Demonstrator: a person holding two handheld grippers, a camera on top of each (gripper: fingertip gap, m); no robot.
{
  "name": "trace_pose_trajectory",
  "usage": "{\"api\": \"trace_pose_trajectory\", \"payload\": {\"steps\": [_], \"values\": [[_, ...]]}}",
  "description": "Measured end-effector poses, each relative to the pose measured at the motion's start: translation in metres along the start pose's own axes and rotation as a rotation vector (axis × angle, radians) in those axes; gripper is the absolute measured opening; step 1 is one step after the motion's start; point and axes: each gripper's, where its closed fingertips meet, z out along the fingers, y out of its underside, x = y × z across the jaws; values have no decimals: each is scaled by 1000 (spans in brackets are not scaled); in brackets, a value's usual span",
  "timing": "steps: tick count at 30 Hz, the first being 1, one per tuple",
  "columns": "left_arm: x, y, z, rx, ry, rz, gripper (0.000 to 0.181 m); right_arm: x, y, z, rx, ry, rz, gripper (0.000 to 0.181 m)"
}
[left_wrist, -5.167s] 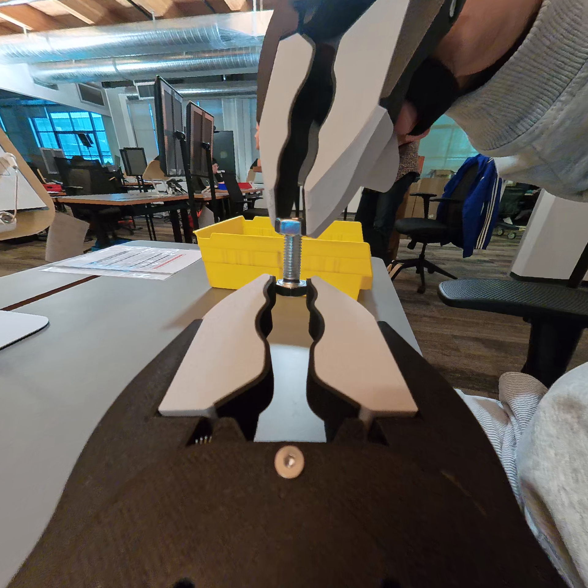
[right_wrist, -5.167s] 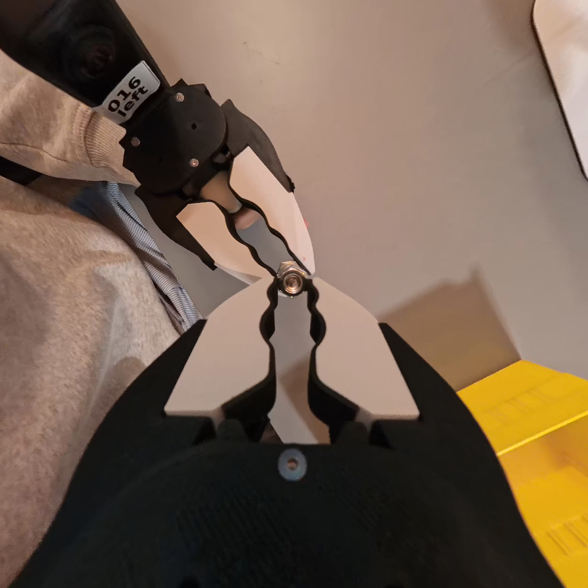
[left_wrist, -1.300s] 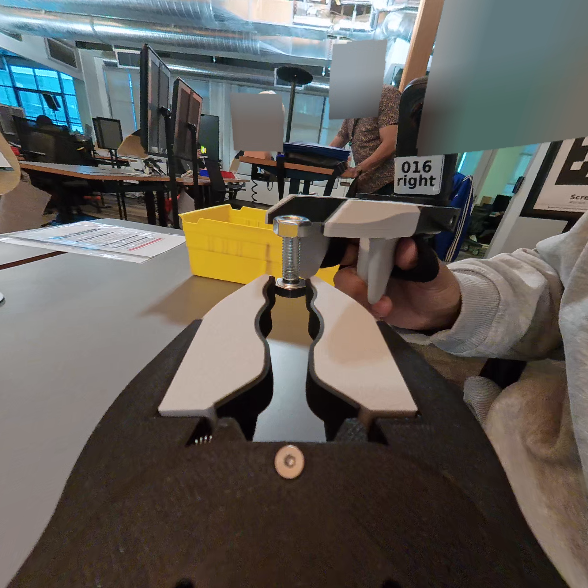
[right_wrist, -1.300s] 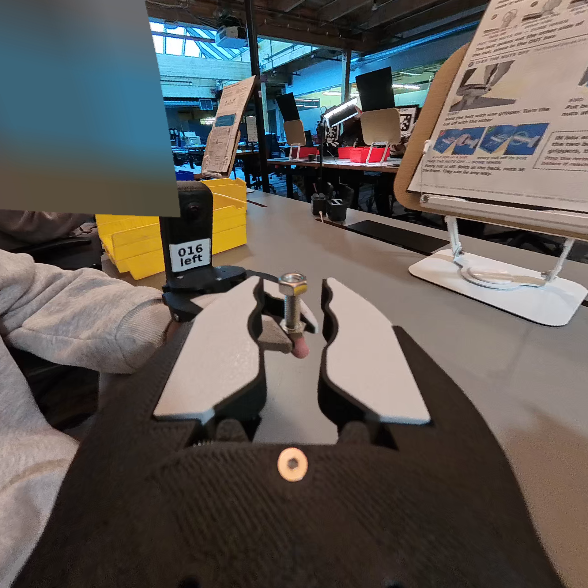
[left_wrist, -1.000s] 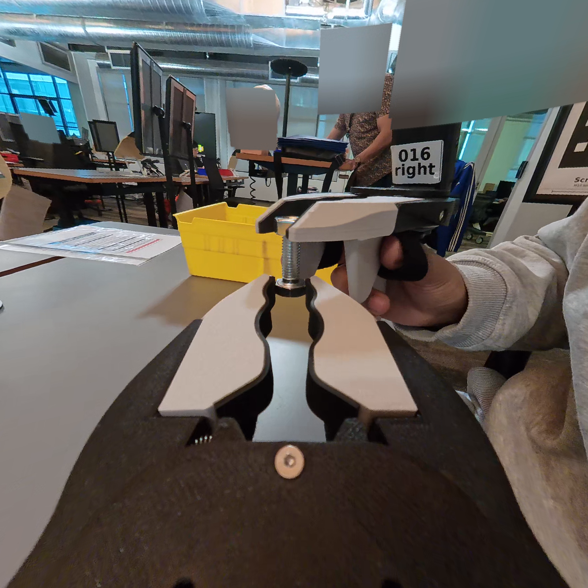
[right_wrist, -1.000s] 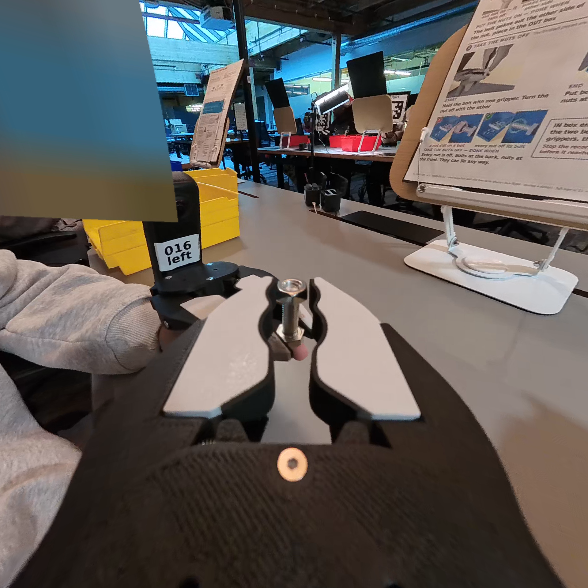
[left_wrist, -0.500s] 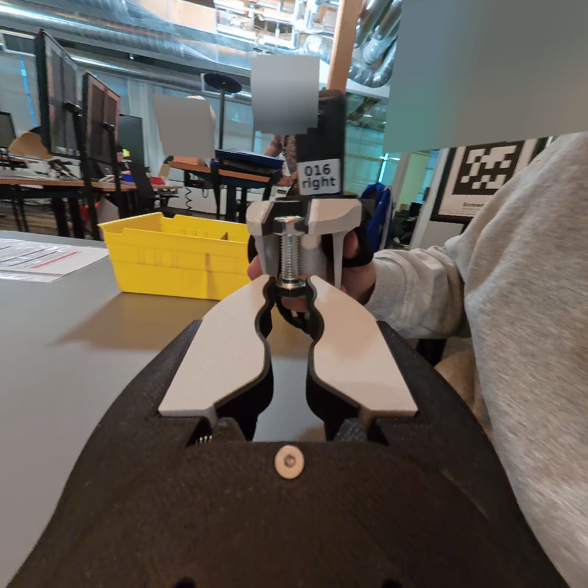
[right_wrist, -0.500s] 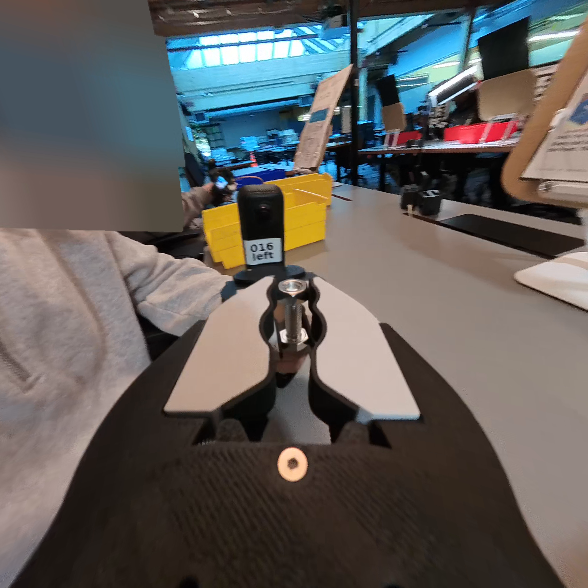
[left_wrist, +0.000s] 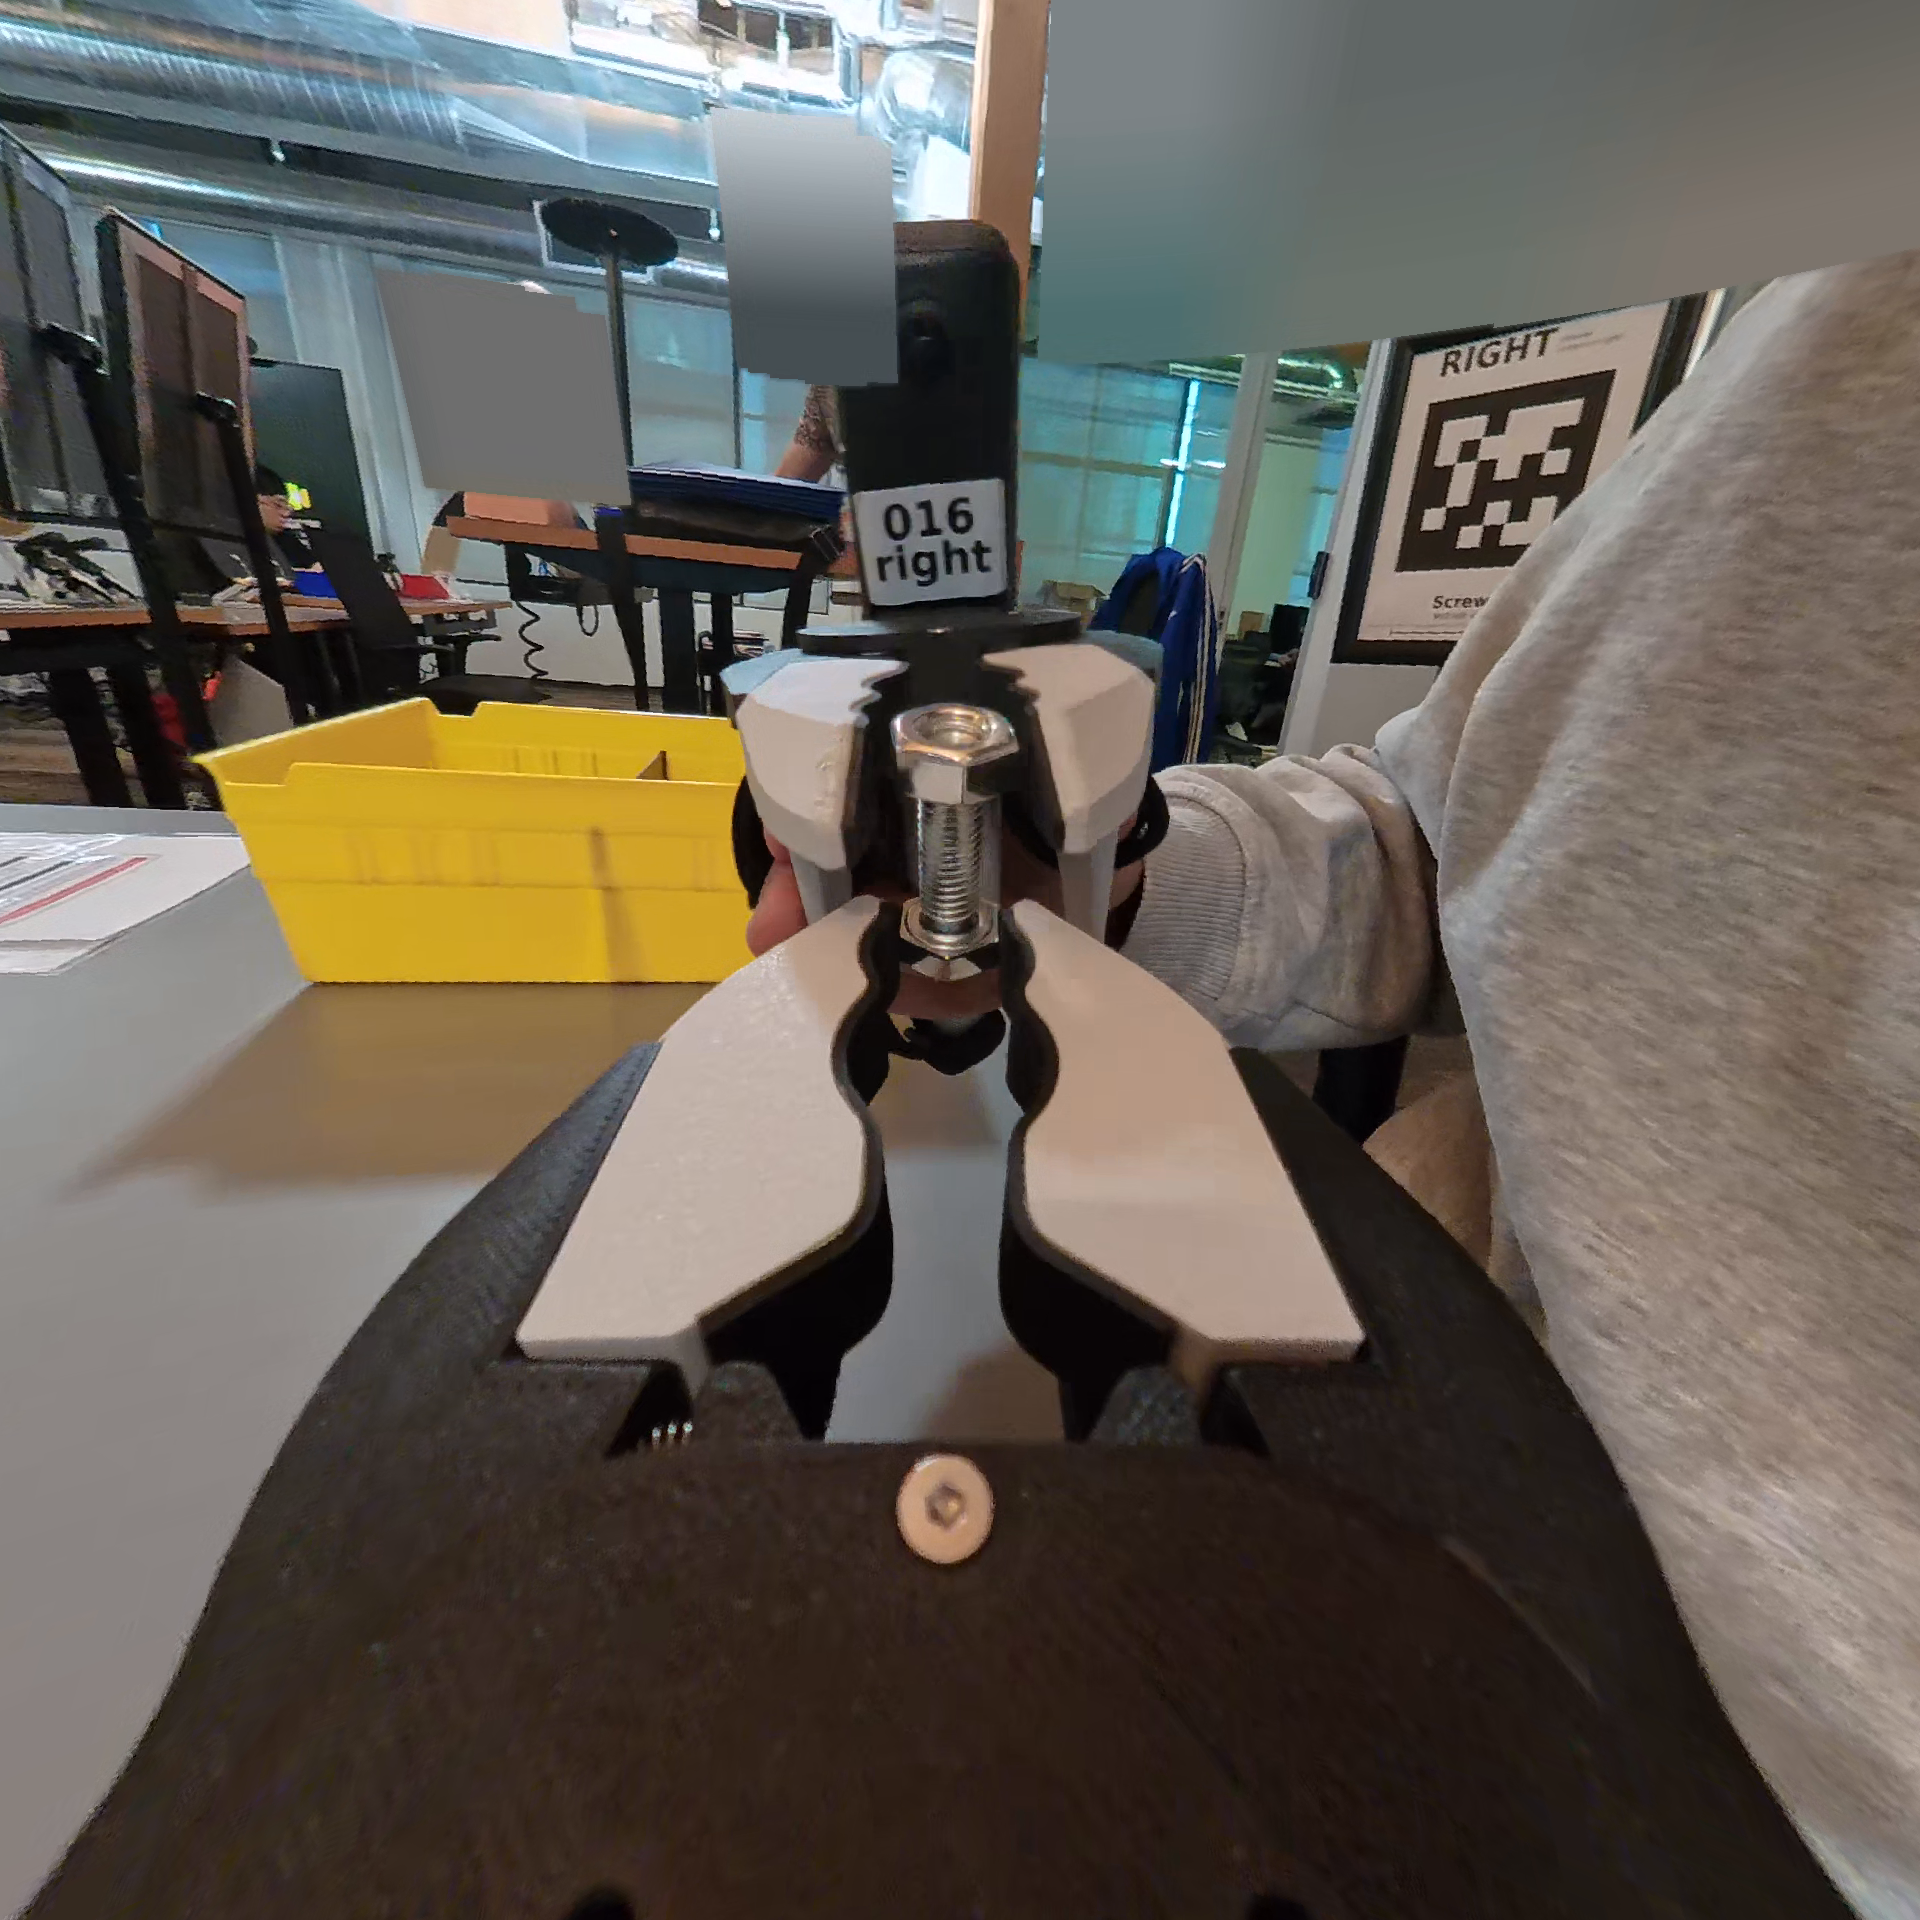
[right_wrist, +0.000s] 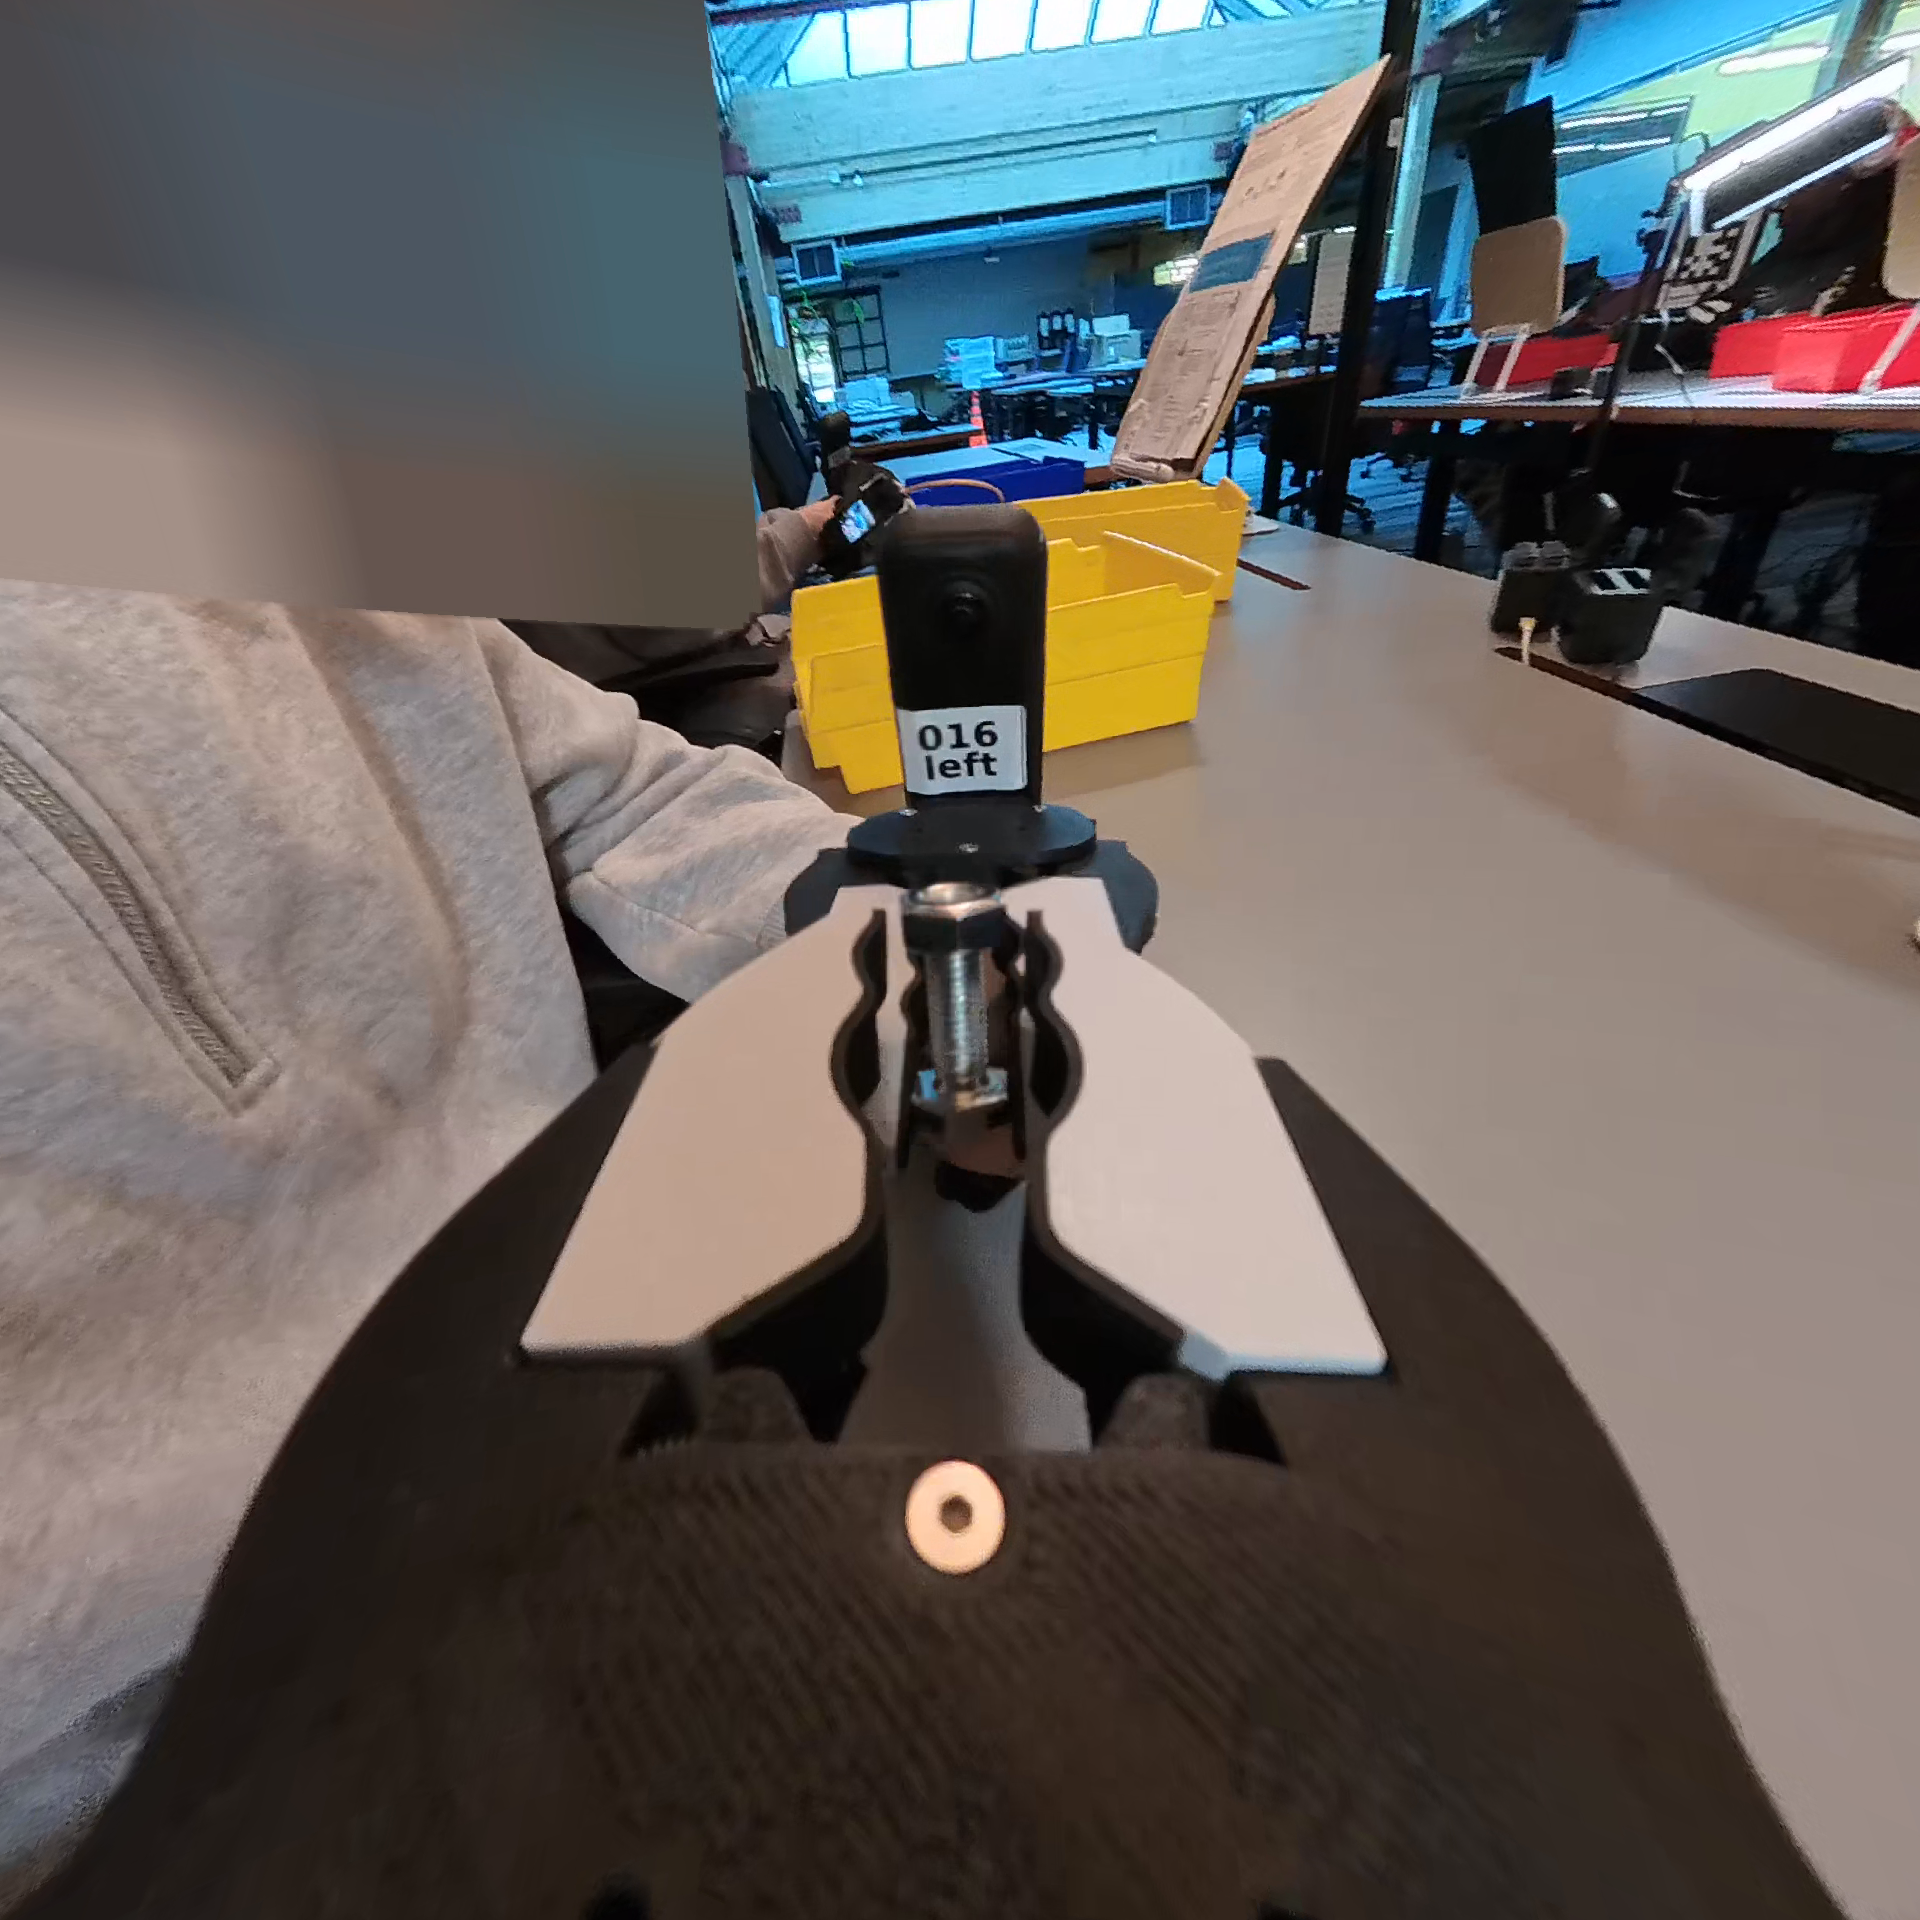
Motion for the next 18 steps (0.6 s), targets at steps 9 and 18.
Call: {"api": "trace_pose_trajectory", "payload": {"steps": [9,18], "values": [[-40,3,-9,-32,-249,15,18,35,-6,-9,40,289,-65,35],[-59,14,-14,-115,-377,22,17,52,10,-5,-26,501,-124,35]]}}
